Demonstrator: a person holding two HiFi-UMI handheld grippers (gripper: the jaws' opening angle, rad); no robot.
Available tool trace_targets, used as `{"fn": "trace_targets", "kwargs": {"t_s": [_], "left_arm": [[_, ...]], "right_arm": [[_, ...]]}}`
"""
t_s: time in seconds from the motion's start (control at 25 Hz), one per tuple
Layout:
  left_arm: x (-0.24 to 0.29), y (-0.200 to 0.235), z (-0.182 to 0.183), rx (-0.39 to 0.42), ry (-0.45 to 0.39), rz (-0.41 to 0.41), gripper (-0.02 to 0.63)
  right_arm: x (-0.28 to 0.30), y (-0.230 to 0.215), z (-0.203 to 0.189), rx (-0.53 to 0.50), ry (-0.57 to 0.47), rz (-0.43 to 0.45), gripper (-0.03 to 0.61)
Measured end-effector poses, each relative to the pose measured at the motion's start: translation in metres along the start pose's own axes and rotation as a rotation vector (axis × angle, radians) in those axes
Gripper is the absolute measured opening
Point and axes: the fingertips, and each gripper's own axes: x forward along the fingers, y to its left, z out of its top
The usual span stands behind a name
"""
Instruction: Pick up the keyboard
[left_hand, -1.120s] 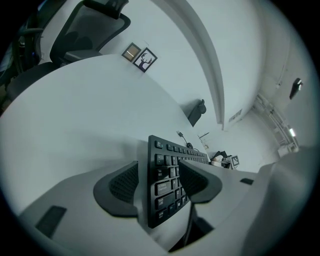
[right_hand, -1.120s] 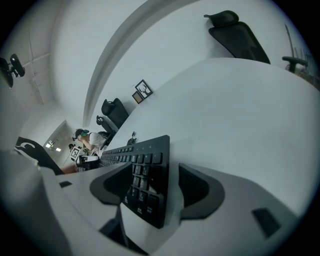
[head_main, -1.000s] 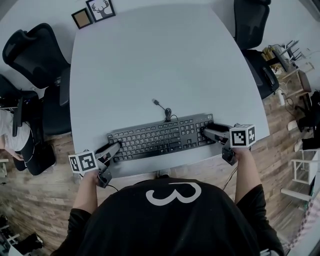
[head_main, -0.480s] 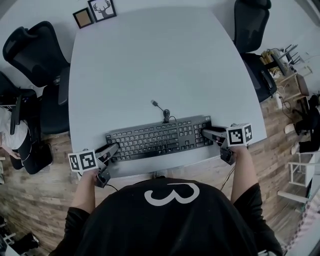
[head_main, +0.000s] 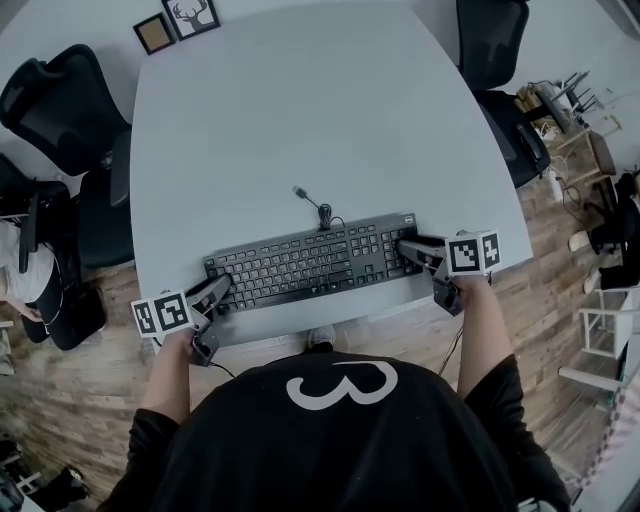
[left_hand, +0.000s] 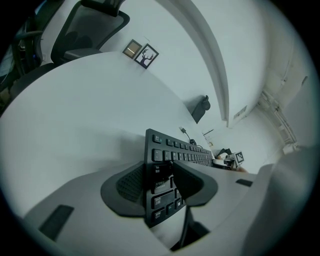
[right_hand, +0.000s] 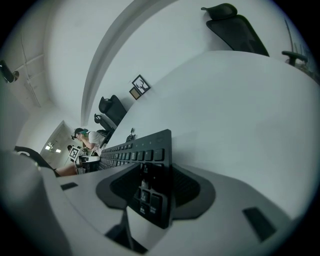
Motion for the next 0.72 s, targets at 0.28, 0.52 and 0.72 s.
{"fn": "trace_targets", "kwargs": {"t_s": [0.28, 0.52, 0.72], "left_arm": [[0.001, 0.000, 0.002, -0.001, -0.022, 0.039, 0.180], [-0.005, -0.002, 0.005, -0.009, -0.047, 0.031, 0.181], [-0.024, -0.016, 0.008, 0.026, -0.096, 0.018, 0.181]], "right_arm": [[-0.001, -0.001, -0.001, -0.001, -0.020, -0.029, 0.187], [-0.009, 0.011, 0.007, -0.005, -0.091, -0.015, 0.179], [-0.026, 0.031, 0.008, -0.032, -0.134, -0.016, 0.179]]}}
